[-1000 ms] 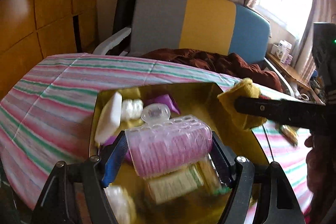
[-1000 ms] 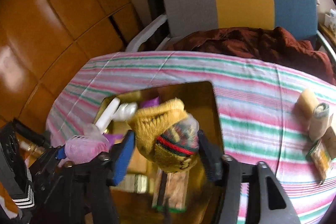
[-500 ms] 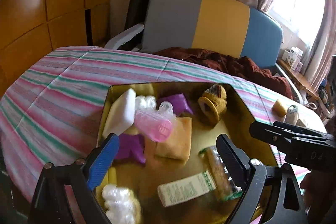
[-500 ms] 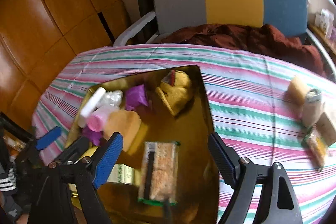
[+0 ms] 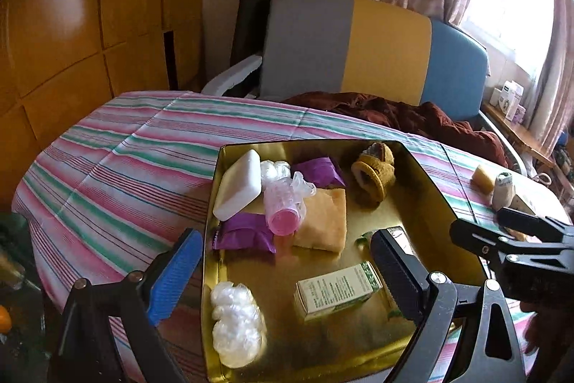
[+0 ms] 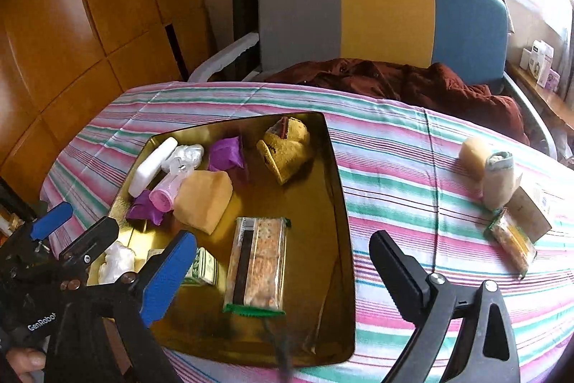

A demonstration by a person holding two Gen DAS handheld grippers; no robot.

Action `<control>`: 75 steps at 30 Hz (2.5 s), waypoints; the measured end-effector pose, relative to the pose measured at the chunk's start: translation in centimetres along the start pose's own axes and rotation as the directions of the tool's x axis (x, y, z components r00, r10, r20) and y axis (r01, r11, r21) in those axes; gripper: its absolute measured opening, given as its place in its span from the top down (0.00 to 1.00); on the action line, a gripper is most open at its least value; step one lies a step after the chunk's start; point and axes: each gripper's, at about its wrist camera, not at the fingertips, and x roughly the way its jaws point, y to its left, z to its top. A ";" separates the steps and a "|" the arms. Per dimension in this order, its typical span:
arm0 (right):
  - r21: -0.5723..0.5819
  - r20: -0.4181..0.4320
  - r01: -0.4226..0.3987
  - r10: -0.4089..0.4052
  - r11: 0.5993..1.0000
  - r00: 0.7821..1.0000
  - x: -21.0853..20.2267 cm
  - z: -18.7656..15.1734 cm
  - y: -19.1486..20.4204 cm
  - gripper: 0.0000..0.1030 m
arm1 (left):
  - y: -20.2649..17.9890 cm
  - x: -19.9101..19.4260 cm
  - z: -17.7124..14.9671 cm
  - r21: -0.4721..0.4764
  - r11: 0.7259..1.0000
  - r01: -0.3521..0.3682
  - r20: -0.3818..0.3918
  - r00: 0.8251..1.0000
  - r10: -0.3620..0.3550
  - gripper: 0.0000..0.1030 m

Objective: Organize objects
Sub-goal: 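Withdraw both tools from the tray toward the remaining items, then move both tools to the sponge and sock roll beside the box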

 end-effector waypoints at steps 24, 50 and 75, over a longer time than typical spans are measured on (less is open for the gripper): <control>-0.001 0.024 0.068 -0.068 0.998 0.997 -2.7 -1.4 -2.8 0.04 | -3.8 -2.3 -1.0 0.110 0.992 0.064 0.003 0.998 -0.064 0.07; 0.129 -0.019 0.262 -0.262 0.956 0.965 -3.3 -0.4 -16.3 0.04 | -10.7 -1.3 -1.0 0.273 0.953 0.135 -0.040 0.991 -0.129 0.07; 0.386 -0.023 0.278 -0.292 0.880 0.956 -2.0 -0.7 -29.5 0.04 | -18.3 2.8 -0.3 0.377 0.907 0.187 -0.120 0.981 -0.153 0.07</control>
